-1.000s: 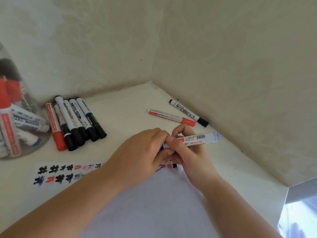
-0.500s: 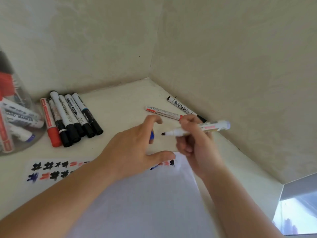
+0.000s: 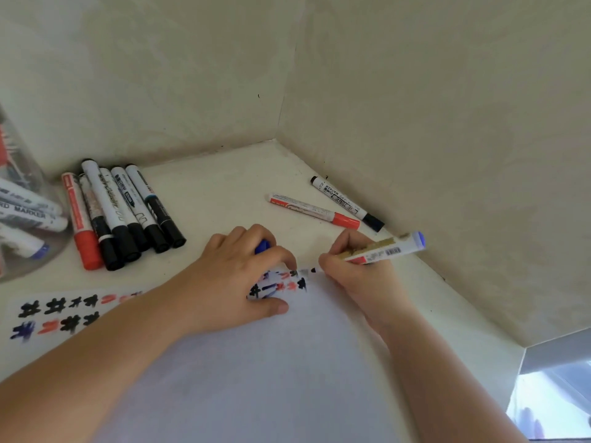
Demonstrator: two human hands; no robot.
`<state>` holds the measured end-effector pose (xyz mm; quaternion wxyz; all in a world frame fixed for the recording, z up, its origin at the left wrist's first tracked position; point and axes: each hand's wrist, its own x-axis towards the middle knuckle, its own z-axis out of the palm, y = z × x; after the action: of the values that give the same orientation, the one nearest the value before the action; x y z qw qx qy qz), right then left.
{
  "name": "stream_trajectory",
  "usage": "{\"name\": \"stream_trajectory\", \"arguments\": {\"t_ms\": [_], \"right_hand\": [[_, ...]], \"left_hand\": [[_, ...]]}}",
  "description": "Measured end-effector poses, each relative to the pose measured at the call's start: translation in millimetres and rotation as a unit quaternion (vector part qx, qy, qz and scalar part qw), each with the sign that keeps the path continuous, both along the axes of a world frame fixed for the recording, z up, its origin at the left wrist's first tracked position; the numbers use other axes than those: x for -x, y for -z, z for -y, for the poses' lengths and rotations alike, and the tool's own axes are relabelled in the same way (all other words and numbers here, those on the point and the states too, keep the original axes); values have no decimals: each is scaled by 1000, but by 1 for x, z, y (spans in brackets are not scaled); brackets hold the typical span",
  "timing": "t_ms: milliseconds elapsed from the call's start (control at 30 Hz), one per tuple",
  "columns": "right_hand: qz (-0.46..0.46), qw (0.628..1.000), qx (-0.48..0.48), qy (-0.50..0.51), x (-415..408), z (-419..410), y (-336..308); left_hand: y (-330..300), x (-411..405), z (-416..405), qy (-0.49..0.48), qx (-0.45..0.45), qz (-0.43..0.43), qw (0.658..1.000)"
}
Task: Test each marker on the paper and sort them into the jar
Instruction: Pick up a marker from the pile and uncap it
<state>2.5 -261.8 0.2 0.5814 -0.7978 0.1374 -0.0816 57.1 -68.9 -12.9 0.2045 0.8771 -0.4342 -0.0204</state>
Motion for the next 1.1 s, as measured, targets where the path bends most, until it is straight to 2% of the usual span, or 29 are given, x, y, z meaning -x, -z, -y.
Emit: {"name": "stream_trajectory", "arguments": {"t_ms": [200, 867, 1100], "right_hand": [[24, 996, 82, 22, -3, -6, 5], [39, 995, 97, -1, -2, -5, 6], [8, 996, 92, -22, -1, -5, 3]], "left_hand": [[1, 2, 1, -7, -11, 8, 1000], [1, 0, 3, -10, -8, 6, 1000], [1, 0, 3, -10, -7, 7, 1000]]}}
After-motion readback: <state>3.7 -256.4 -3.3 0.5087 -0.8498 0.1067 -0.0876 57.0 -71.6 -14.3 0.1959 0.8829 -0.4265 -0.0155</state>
